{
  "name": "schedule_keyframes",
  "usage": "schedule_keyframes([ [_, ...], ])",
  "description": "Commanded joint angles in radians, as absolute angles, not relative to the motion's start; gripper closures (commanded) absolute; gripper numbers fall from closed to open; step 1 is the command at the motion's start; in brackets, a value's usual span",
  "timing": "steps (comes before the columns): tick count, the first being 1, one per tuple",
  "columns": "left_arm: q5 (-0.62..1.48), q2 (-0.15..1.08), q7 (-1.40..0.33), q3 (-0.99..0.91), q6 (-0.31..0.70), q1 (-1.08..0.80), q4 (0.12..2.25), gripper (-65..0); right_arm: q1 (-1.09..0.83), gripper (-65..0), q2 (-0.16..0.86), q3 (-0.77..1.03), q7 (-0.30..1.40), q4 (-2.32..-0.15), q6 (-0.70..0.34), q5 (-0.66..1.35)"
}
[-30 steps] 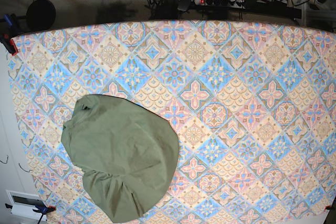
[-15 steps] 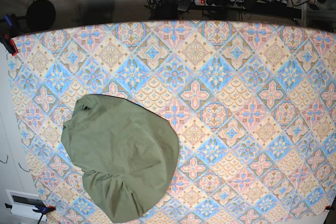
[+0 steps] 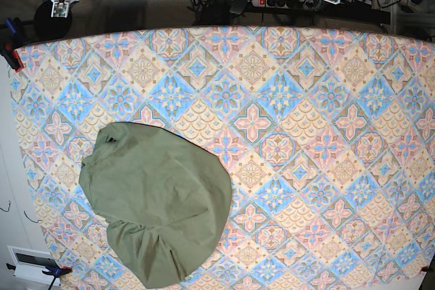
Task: Layout the t-shirt on the table in an organized manner, then fold the t-shirt properly
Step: 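Move the right gripper down to the green shirt and grasp its edge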
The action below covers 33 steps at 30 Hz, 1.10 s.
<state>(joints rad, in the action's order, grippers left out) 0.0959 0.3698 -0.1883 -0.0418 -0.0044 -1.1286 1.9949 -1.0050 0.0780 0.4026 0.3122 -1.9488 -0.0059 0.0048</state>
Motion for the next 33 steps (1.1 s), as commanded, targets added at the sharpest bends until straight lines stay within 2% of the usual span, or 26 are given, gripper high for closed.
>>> schedule_keyframes([
  [1,0.110,0.375,-0.194,-0.045,-0.005,-1.142,2.045,0.0,-1.029,0.0,0.082,0.420,0.308,-1.972,0.004,0.001],
  [7,0.111,0.375,-0.213,-0.041,-0.005,-1.035,2.084,0.0,-0.934,0.0,0.082,0.398,0.305,-1.982,0.004,0.001],
  [13,0.111,0.375,-0.349,-0.039,-0.004,-0.885,2.086,0.0,-0.745,0.0,0.084,0.343,0.315,-1.977,0.004,0.001],
  [21,0.116,0.372,-0.552,-0.022,-0.004,-0.611,2.086,0.0,-0.406,0.0,0.085,0.180,0.547,-1.974,0.002,0.001],
  [26,0.182,0.372,-0.679,0.030,-0.004,-0.449,2.086,0.0,-0.234,0.0,0.085,0.150,0.588,-1.919,0.002,0.002],
  [30,0.263,0.371,-0.796,0.067,-0.004,-0.320,2.083,0.0,-0.136,-5.5,0.085,0.153,0.588,-1.801,0.002,0.002],
  [33,0.297,0.329,-0.848,0.076,-0.004,-0.254,2.071,0.0,-0.065,-14.0,0.085,0.157,0.588,-1.736,0.002,0.030],
])
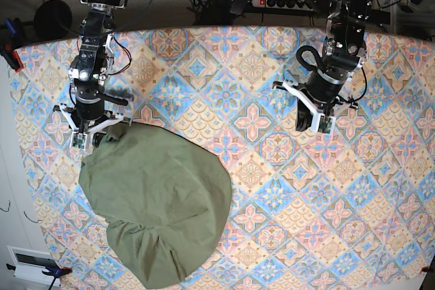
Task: Layout the t-shirt on the table in an organized manner, then fold the t-shirt properly
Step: 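Move the right gripper down to the green shirt and grasp its edge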
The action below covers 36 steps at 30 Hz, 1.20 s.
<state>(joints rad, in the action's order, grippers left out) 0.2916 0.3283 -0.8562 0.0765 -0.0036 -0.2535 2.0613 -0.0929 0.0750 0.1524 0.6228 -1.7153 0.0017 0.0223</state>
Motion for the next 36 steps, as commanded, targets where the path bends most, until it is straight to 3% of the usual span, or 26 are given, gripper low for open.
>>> schedule_keyframes([
  [1,0.297,0.318,-0.860,0.079,-0.004,-0.239,2.066,0.0,-0.047,-16.8,0.085,0.159,0.588,-1.715,0.002,0.064],
  [5,0.305,0.266,-0.903,0.084,-0.004,-0.182,2.045,0.0,0.030,-24.5,0.091,0.211,0.601,-1.609,0.002,0.274],
  [7,0.303,0.251,-0.914,0.084,-0.004,-0.174,2.041,-3.3,0.074,-25.9,0.114,0.252,0.647,-1.555,0.002,0.383],
  [11,0.308,0.246,-0.914,0.084,-0.004,-0.174,2.040,-15.2,0.150,-27.2,0.159,0.286,0.682,-1.429,0.001,0.567],
  [16,0.306,0.245,-0.914,0.110,-0.004,-0.156,2.038,-27.3,0.205,-29.4,0.191,0.288,0.684,-1.336,0.001,0.604],
  [25,0.308,0.245,-0.914,0.111,-0.004,-0.153,2.018,-29.1,0.209,-30.5,0.191,0.280,0.679,-1.205,0.001,0.604],
  [28,0.309,0.245,-0.911,0.111,-0.004,-0.153,1.998,-29.1,0.209,-24.7,0.191,0.285,0.679,-1.205,-0.021,0.604],
  [32,0.309,0.245,-0.908,0.110,-0.004,-0.153,1.980,-29.1,0.208,-1.5,0.189,0.286,0.684,-1.225,-0.211,0.604],
  [34,0.309,0.245,-0.908,0.110,-0.004,-0.153,1.979,-29.1,0.200,0.0,0.188,0.286,0.700,-1.285,-0.280,0.605],
  [36,0.309,0.245,-0.908,0.110,-0.004,-0.153,1.979,-29.1,0.200,-1.2,0.188,0.288,0.733,-1.389,-0.286,0.605],
])
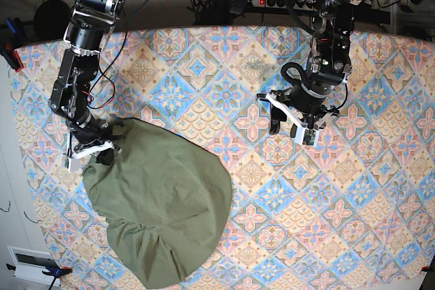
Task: Layout the t-shirt on the table in an organized manner, then fold the t-shirt properly
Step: 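Move the right gripper down to the green shirt and grasp its edge, then reach the left gripper to the shirt's opposite side and grasp it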
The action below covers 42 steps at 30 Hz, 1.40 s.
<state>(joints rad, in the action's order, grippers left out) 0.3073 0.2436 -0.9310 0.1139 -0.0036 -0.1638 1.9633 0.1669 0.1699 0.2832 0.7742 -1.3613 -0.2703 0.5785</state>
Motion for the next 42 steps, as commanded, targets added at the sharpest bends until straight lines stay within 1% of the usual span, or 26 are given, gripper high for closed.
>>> schedule_keyframes([
  [1,0.309,0.245,-0.908,0.108,-0.004,-0.153,1.979,-29.1,0.189,-0.8,0.185,0.288,0.746,-1.449,-0.288,0.605],
  [8,0.309,0.245,-0.908,0.107,-0.004,-0.151,1.979,-29.1,-0.064,-0.7,0.188,0.282,0.809,-1.802,-0.291,0.622],
  [12,0.309,0.245,-0.908,0.108,-0.004,-0.151,1.979,-29.1,-0.216,-0.7,0.188,0.286,0.809,-1.940,-0.292,0.742],
  [14,0.309,0.245,-0.908,0.110,-0.004,-0.151,1.979,-29.1,-0.302,-0.7,0.188,0.291,0.809,-1.975,-0.320,0.820],
  [19,0.305,0.245,-0.908,0.105,-0.004,-0.151,1.977,-29.1,-0.432,-0.7,0.189,0.314,0.811,-1.989,-0.420,1.049],
  [22,0.300,0.249,-0.906,0.104,-0.004,-0.151,1.977,-29.0,-0.466,-0.7,0.189,0.321,0.883,-1.991,-0.432,1.185],
  [26,0.298,0.246,-0.906,0.104,-0.004,-0.102,1.945,-29.0,-0.498,-0.7,0.186,0.378,0.941,-1.991,-0.432,1.236],
  [29,0.309,0.242,-0.905,0.108,-0.004,0.022,1.802,-29.0,-0.501,-0.7,0.186,0.424,0.941,-1.989,-0.432,1.236],
  [35,0.308,0.139,-0.826,0.111,-0.004,0.302,1.417,-29.2,-0.503,-0.7,0.189,0.526,0.946,-1.988,-0.432,1.236],
  [39,0.308,0.050,-0.733,0.114,-0.002,0.464,1.127,-29.7,-0.498,-0.7,0.189,0.573,0.946,-1.985,-0.432,1.236],
  [42,0.302,-0.012,-0.633,0.173,-0.002,0.558,0.917,-29.7,-0.496,-0.7,0.189,0.602,0.946,-1.983,-0.432,1.236],
])
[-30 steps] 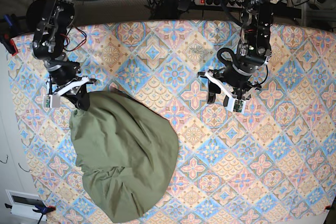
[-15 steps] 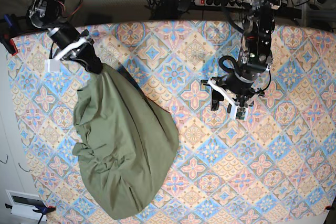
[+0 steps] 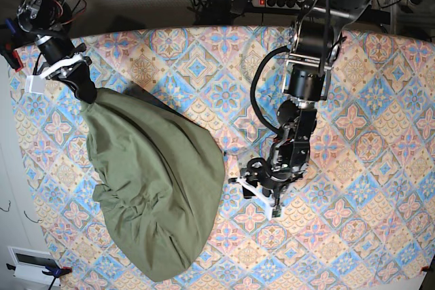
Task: Layout the t-shirt on the table in an organized manner, then fold the t-shirt properly
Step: 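Reach the left gripper to the shirt's opposite side and grasp it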
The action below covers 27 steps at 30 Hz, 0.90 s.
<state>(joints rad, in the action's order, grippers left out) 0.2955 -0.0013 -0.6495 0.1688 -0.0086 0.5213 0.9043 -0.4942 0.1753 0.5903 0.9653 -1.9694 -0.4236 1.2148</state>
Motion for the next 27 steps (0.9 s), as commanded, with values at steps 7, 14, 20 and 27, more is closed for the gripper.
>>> schedule_keyframes([
  [7,0.311,-0.122,-0.323,0.340,-0.002,0.708,0.493,-29.8,-0.472,-0.6,0.191,0.611,0.941,-1.980,-0.432,1.236],
  [14,0.311,-0.157,-0.266,0.340,0.081,0.731,0.367,-22.6,-0.435,-0.6,0.191,0.613,0.937,-1.979,-0.432,1.231],
  [20,0.312,-0.157,-0.389,0.335,0.120,0.727,0.369,0.0,-0.378,-0.5,0.191,0.613,0.938,-1.948,-0.430,1.230],
  [27,0.361,0.008,-0.610,0.334,0.133,0.469,0.949,0.0,-0.311,-0.5,0.191,0.607,0.944,-1.911,-0.430,1.127],
])
